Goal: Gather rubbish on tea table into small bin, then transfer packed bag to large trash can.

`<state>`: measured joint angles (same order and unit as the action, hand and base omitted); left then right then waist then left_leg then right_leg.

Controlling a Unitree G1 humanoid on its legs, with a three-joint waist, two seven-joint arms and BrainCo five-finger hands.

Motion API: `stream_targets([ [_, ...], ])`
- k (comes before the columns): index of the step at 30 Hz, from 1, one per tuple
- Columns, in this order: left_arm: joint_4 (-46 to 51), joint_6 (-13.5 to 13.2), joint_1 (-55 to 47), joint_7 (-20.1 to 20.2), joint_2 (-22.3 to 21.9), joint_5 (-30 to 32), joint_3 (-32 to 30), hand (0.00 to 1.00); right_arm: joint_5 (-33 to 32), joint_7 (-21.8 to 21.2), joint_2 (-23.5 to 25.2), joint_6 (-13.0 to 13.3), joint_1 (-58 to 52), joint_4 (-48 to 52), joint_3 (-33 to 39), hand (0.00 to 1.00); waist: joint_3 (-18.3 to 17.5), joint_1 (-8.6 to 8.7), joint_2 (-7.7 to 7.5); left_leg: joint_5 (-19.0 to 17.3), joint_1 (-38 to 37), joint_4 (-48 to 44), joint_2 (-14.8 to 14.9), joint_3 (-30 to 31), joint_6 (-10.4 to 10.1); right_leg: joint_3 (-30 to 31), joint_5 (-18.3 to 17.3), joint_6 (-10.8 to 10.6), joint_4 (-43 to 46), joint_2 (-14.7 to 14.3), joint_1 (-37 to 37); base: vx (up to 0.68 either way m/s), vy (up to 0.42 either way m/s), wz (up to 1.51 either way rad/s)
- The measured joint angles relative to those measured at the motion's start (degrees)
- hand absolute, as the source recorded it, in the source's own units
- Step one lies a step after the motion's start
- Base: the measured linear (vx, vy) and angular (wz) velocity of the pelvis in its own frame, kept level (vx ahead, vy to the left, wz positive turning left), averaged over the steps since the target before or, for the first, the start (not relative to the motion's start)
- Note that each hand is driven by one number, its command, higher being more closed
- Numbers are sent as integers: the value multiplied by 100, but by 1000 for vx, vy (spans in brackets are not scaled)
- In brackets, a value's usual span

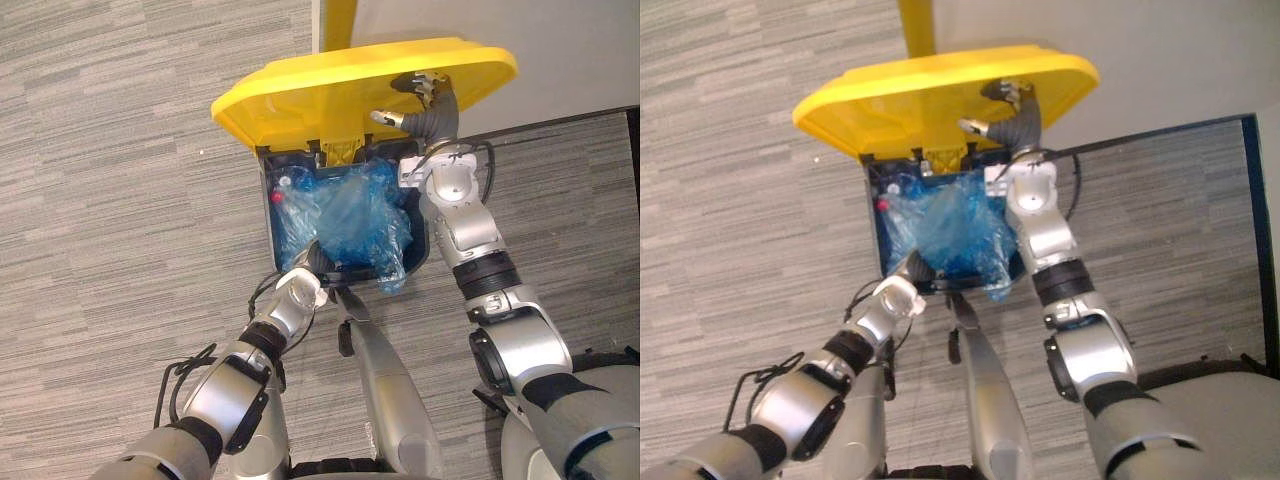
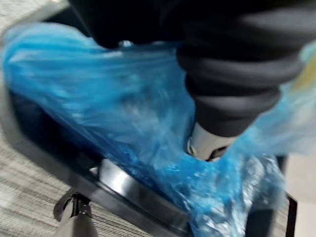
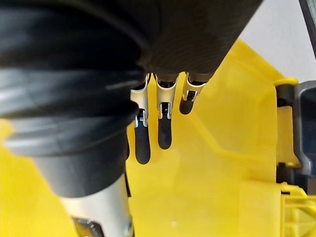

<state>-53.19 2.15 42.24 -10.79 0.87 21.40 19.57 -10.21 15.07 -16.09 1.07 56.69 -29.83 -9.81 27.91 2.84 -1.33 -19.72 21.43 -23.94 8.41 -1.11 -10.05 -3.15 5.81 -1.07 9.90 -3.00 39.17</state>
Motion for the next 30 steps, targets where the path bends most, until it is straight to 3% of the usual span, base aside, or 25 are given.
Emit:
stream_targets([
  [9, 438, -49, -174, -40, 265, -155, 3, 0, 69, -196, -13, 17, -274, -4, -112, 0, -40, 38, -44, 134, -349, 301, -45, 102, 35, -102, 0, -12, -134, 84, -358, 46, -5, 10],
  [15, 1590, -325, -1003, -151, 510, -1074, -177, 0, 223, -323, -4, 22, -786, -27, -41, 0, -72, 36, -35, 296, -801, 737, -106, 170, 108, -178, 6, -23, -326, 129, -742, 79, 6, 7],
  [18, 2296, -502, -1953, -139, 504, -1507, -315, 0, 396, -371, 59, 14, -1673, -123, 179, 0, -601, -17, -9, 389, -891, 954, -127, 203, 112, -254, -64, -8, -318, 175, -765, 137, 32, 10],
  [22, 2751, -630, -2911, -26, 502, -1894, -684, 0, 591, -421, 247, -19, -2526, -273, 521, 0, -751, -80, 8, 461, -1236, 1072, -216, 272, 181, -317, -124, -54, -202, 314, -1103, 88, 60, 12],
  [29, 2299, -678, -4001, 355, 659, -2152, -1247, 0, 814, -556, 588, -81, -3422, -497, 694, 0, -779, -292, -6, 335, -1612, 644, -610, 293, 483, -254, -145, -131, -66, 705, -1632, -45, 112, 7],
  [30, 1817, -644, -4192, 396, 689, -2145, -1425, 0, 905, -586, 731, -83, -3651, -504, 689, 0, -796, -328, -22, 289, -1727, 602, -730, 217, 585, -165, -144, -278, -68, 795, -1733, -135, 121, -14],
])
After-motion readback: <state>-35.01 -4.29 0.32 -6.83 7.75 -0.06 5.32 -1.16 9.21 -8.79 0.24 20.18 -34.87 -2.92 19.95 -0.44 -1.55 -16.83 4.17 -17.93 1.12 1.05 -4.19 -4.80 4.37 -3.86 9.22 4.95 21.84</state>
